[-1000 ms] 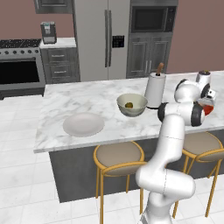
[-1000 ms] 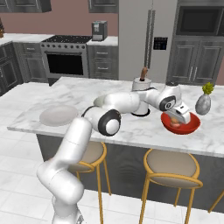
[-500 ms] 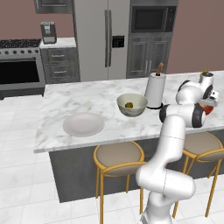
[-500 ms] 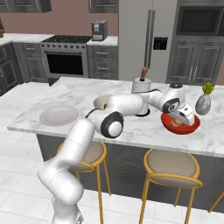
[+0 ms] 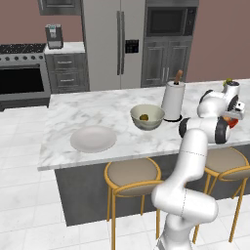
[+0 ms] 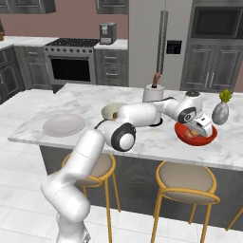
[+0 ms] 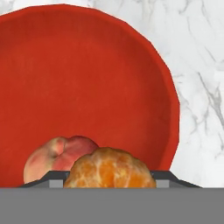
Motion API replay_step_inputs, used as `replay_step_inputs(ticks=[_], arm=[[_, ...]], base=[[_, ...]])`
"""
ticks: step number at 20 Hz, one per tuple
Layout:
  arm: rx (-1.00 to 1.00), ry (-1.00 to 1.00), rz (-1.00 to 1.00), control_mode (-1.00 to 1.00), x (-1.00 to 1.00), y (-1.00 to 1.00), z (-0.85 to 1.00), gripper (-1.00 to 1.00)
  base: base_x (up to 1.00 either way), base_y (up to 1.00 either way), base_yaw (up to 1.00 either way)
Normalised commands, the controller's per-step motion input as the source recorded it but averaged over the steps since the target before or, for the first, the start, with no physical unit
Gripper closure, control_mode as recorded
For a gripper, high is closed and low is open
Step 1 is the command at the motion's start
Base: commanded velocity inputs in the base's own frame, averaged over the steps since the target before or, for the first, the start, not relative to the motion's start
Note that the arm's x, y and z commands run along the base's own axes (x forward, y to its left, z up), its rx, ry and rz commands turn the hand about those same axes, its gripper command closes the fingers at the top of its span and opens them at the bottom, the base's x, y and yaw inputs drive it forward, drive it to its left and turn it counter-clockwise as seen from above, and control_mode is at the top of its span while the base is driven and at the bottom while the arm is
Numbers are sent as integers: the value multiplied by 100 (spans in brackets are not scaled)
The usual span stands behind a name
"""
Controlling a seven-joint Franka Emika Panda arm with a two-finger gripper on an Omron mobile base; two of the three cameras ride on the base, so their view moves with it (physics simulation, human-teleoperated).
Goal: Take the fruits from the plate on the dining counter and place two fruits in each bowl.
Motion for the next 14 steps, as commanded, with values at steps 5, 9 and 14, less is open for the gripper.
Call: replay_step_inputs(ticks=[5,9,14], arm=[[0,0,0,-100,0,0,-11,100],[0,0,0,-100,0,0,-6,100],[0,5,0,-100,0,-1,-18,-100]], base=[[0,0,0],[0,0,0],[0,0,0]])
